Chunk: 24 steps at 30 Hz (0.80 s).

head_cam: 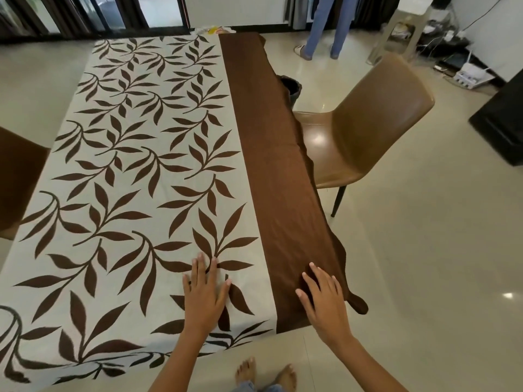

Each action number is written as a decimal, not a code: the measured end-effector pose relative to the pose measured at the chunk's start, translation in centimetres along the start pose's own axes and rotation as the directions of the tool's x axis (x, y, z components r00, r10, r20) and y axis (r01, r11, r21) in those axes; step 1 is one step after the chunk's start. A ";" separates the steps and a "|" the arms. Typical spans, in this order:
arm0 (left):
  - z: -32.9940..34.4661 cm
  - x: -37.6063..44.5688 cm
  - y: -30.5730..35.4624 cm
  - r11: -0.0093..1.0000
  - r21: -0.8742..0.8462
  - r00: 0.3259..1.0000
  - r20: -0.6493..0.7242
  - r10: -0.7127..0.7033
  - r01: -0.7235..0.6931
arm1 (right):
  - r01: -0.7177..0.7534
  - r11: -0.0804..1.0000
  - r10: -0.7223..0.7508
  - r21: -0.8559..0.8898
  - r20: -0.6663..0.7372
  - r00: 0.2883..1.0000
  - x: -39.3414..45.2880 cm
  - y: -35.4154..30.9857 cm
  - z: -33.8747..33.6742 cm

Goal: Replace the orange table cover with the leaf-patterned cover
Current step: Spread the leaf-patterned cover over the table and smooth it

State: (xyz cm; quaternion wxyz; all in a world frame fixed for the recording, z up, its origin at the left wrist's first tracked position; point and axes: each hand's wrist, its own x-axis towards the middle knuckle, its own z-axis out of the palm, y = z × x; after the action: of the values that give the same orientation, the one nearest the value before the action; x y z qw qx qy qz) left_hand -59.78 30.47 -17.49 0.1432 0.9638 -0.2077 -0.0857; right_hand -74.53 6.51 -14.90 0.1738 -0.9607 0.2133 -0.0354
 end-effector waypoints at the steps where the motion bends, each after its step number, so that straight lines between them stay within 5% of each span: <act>1: -0.1 -0.1 0.5 1.000 -0.010 1.000 -0.006 0.008 -0.008 | -0.011 1.000 0.012 0.018 -0.027 1.000 0.5 -0.6 -0.1; 6: 0.8 -0.9 2.8 0.986 0.022 0.986 0.036 0.163 -0.164 | 0.063 0.994 -0.058 -0.093 0.064 0.996 2.8 -2.0 1.5; 17: 0.6 -1.0 2.9 0.976 0.084 0.976 0.102 0.194 -0.203 | 0.085 0.985 -0.060 -0.149 0.167 0.984 3.2 -1.8 2.5; 24: 0.4 -2.2 1.1 0.858 0.207 0.881 0.175 0.439 -0.469 | 0.178 0.975 -0.152 -0.129 0.189 0.970 1.9 -0.4 2.1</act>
State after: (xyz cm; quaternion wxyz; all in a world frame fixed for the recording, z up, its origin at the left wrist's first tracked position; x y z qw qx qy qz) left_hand -62.27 30.33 -17.26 0.0274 0.8905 -0.4467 -0.0821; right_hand -72.35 6.65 -16.72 0.1181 -0.9846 0.1181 0.0521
